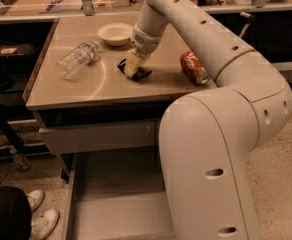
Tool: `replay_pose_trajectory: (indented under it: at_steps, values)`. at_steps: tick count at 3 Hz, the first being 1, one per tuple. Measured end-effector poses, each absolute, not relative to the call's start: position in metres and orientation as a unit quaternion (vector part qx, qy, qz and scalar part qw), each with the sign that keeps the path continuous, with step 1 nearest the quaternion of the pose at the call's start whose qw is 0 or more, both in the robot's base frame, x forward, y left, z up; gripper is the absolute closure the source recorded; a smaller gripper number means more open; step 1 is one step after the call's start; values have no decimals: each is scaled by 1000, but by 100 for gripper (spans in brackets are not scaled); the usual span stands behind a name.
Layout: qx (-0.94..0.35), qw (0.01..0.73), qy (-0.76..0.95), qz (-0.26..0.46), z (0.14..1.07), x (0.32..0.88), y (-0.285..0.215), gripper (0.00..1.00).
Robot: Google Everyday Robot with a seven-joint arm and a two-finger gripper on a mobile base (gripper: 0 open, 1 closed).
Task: Place rxbar chocolate into middle drawer
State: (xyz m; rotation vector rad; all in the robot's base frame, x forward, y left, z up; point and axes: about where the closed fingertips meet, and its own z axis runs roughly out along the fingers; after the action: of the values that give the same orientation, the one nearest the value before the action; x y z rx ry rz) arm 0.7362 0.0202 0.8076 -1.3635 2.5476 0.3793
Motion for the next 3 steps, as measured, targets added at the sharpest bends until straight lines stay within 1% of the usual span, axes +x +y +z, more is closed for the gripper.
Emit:
replay_pose_trajectory:
  at_steps: [1, 3]
  values:
    - [-465, 113, 869, 129, 807, 736, 20, 100]
    - [-465, 113, 869, 129, 816, 736, 20, 100]
